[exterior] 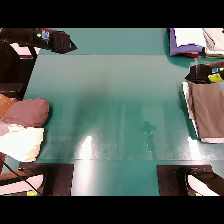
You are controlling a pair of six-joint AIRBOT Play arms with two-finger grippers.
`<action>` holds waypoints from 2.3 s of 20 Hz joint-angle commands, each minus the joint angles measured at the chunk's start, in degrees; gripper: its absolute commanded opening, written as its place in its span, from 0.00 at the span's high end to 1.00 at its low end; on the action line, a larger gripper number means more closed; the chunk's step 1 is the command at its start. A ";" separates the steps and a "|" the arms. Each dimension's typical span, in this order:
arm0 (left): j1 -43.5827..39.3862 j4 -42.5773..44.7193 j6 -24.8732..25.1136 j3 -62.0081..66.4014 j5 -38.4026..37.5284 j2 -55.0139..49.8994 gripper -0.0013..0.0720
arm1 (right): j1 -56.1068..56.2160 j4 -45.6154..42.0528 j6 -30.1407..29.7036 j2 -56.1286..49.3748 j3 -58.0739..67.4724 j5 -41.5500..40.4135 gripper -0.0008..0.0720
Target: Fold the shirts.
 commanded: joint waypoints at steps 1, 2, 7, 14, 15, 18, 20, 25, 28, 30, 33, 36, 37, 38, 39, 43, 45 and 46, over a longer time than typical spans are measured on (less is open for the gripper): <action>4.44 12.81 0.07 0.09 -8.11 2.40 0.95 | 0.07 -0.02 0.02 0.04 0.02 0.26 0.96; 7.04 17.62 -0.37 -0.76 -9.97 3.89 0.95 | 0.07 -0.02 0.02 0.02 0.02 0.35 0.96; 20.15 24.48 -1.44 -12.59 -16.92 7.87 0.95 | 0.07 0.00 0.02 0.02 0.02 -0.50 0.96; 24.81 26.14 -1.95 -41.03 1.95 7.63 0.08 | 0.07 0.02 0.02 0.00 0.02 -0.59 0.96; 24.81 26.16 -2.40 -43.80 4.44 7.63 0.08 | 0.07 0.00 0.02 0.00 0.02 -0.59 0.96; 24.81 26.21 -3.43 -47.87 6.97 7.63 0.08 | 0.07 0.00 0.02 -0.13 0.02 -0.59 0.96; 24.81 26.29 -3.34 -47.87 5.84 7.72 0.57 | 0.07 0.00 0.02 -0.13 0.02 -0.66 0.96; 24.74 26.05 -3.39 -42.64 1.55 9.88 0.95 | 0.07 0.04 0.02 0.85 0.04 -3.28 0.96; 23.12 25.09 -3.39 -31.12 0.63 17.55 0.95 | 0.07 0.07 0.04 4.52 0.04 -9.18 0.96; 19.52 24.87 -3.37 -22.27 -0.70 22.34 0.96 | 0.04 0.42 0.09 7.52 0.04 -12.92 0.96; 10.21 24.35 -3.39 -10.19 -3.80 24.68 0.96 | 0.07 0.39 0.87 9.03 2.60 -14.01 0.96; -1.75 24.35 -3.54 -5.14 -2.93 24.65 0.96 | 0.07 0.35 0.83 5.97 10.58 -11.63 0.96; -5.68 24.35 -4.15 -5.18 -2.29 24.15 0.96 | 0.07 0.33 0.76 4.59 13.29 -10.99 0.96; -9.29 24.35 -4.92 -5.20 -2.43 23.04 0.96 | 0.07 0.35 0.74 3.13 15.98 -10.51 0.96; -13.33 24.33 -5.01 -5.22 -2.99 21.29 0.96 | 0.07 0.35 0.74 1.99 18.23 -10.19 0.96; -29.03 23.10 -4.72 -5.25 -3.26 8.85 0.95 | 0.07 0.35 0.74 -2.69 27.23 -5.90 0.96; -34.60 19.74 -2.40 -5.25 -0.59 1.09 0.91 | 0.07 0.35 0.74 -4.57 30.82 -2.38 0.96; -36.24 17.62 -0.90 -5.25 1.29 -2.29 0.54 | 0.07 0.33 0.74 -5.27 32.17 -0.59 0.96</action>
